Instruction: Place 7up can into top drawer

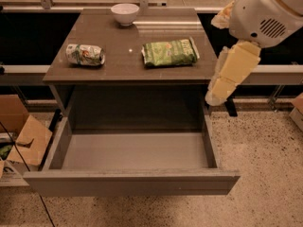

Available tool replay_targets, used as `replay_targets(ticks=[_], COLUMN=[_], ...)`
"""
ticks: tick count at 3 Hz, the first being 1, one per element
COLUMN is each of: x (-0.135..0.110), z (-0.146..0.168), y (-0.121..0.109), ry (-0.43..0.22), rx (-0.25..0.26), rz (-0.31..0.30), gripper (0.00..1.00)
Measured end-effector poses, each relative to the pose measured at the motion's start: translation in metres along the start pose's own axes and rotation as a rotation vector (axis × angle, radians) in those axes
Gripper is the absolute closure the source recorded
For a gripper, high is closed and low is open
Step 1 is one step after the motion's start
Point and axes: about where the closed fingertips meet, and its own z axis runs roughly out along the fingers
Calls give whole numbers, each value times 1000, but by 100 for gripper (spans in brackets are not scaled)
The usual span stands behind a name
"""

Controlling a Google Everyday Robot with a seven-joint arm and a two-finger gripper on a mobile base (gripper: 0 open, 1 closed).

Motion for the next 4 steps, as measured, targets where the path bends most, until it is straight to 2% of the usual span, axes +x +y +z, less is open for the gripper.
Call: replay_targets(ticks=[1,3,4], x=[-26,-69,-69], z=[7,30,30], y=[-2,-10,-10], ry=[-62,-130,-130], rx=[-19,-61,-61], rz=[-6,-44,-44], gripper=[0,0,0])
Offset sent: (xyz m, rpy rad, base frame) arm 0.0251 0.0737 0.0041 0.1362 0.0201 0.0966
